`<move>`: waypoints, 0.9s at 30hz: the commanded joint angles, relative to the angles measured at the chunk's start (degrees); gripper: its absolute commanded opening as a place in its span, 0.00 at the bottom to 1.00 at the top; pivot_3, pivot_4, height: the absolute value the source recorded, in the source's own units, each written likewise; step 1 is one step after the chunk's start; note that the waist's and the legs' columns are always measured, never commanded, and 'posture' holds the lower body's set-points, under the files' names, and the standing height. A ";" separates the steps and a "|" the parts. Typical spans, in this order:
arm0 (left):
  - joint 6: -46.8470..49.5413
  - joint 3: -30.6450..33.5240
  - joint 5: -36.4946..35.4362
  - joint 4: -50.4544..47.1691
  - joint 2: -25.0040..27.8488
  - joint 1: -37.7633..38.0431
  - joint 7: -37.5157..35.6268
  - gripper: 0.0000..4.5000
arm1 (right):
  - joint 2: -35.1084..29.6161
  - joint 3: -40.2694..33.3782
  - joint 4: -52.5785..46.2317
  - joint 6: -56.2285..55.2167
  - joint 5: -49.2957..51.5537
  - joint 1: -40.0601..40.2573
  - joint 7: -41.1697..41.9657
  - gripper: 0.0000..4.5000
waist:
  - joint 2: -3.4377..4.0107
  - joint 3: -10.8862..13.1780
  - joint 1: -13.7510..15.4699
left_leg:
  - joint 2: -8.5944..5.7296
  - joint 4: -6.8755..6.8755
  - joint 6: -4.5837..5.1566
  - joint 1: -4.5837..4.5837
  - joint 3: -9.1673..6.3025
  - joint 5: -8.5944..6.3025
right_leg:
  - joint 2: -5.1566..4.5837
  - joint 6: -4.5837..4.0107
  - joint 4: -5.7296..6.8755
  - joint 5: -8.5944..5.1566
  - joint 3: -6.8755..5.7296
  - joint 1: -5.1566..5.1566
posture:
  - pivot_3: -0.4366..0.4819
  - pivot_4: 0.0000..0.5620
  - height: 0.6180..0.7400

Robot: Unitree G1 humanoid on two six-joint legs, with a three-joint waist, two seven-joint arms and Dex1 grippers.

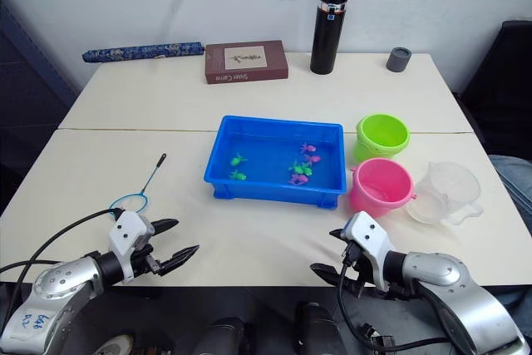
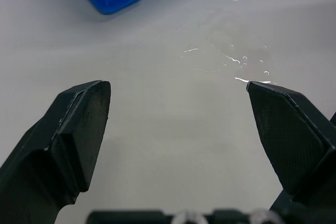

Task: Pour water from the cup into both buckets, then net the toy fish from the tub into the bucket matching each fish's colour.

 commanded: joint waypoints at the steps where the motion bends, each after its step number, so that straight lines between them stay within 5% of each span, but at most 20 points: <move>1: -0.43 0.67 -0.38 -0.72 -0.25 -0.46 0.44 0.99 | -0.10 -0.82 -0.85 -0.96 0.50 -0.46 0.51 1.00 | 0.00 0.00 0.00 | 0.00 0.00 0.00 0.00 0.00 0.00 | 0.00 0.00 0.00 0.00 0.00 0.00 | 0.48 0.27 1.00; 21: 1.48 2.34 0.28 1.88 0.85 -3.72 2.39 0.99 | 0.47 -0.46 -0.50 -0.40 0.31 -1.07 -0.36 1.00 | 0.01 0.01 0.01 | 0.00 -0.02 0.00 0.00 0.00 0.00 | 0.00 0.00 -0.02 0.00 0.00 -0.01 | 0.48 0.27 1.00; 27: 10.36 6.81 -7.28 7.78 7.15 -14.08 -3.22 0.99 | 0.65 -1.96 -0.34 0.52 0.92 -1.36 -1.28 1.00 | 0.00 0.01 0.38 | 0.00 -0.01 -0.02 0.00 -0.02 0.01 | 0.01 -0.01 0.04 0.00 -0.04 -0.04 | 0.48 0.27 1.00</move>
